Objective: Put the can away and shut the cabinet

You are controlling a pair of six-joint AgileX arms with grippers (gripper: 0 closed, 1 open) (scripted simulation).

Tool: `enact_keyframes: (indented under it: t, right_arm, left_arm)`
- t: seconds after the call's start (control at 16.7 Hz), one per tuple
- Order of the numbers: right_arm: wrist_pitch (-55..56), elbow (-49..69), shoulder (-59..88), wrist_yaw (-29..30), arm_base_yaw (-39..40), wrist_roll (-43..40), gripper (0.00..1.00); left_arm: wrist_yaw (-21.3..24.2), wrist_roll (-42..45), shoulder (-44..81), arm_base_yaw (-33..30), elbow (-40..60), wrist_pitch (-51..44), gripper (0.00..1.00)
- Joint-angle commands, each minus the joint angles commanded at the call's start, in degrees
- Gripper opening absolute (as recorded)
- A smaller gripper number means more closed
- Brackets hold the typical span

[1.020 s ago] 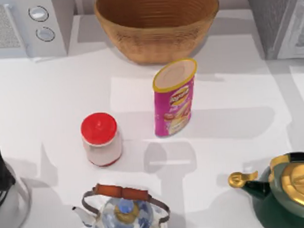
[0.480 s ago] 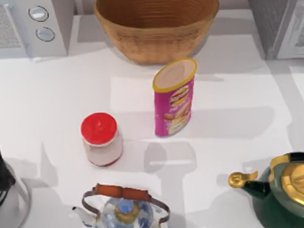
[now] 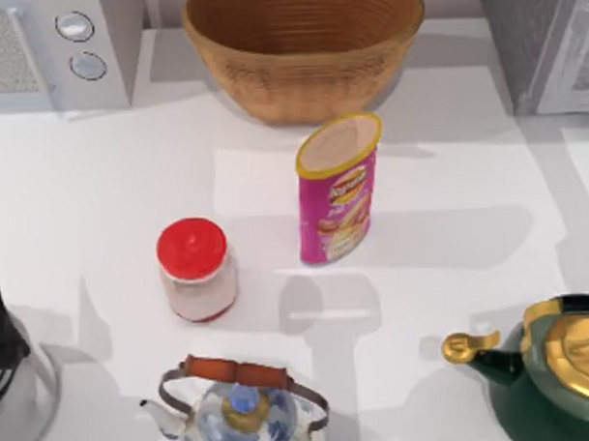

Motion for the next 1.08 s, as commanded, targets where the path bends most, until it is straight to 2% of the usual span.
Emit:
enact_keyframes:
  t: [0.42, 0.6, 0.84, 1.08]
  right_arm:
    - [0.13, -0.44, -0.42, -0.02, 0.1, 0.01, 1.0]
    - [1.28, -4.76, -4.22, -0.18, -0.16, 0.09, 1.0]
    - [4.65, -18.07, -15.04, -0.71, -0.82, 0.27, 1.0]
    - [9.77, -39.95, -30.74, -1.59, -1.69, 0.41, 1.0]
  left_arm:
    - [0.0, 0.0, 0.0, 0.0, 0.0, 0.0, 1.0]
    - [0.0, 0.0, 0.0, 0.0, 0.0, 0.0, 1.0]
    - [0.0, 0.0, 0.0, 0.0, 0.0, 0.0, 1.0]
    - [0.0, 0.0, 0.0, 0.0, 0.0, 0.0, 1.0]
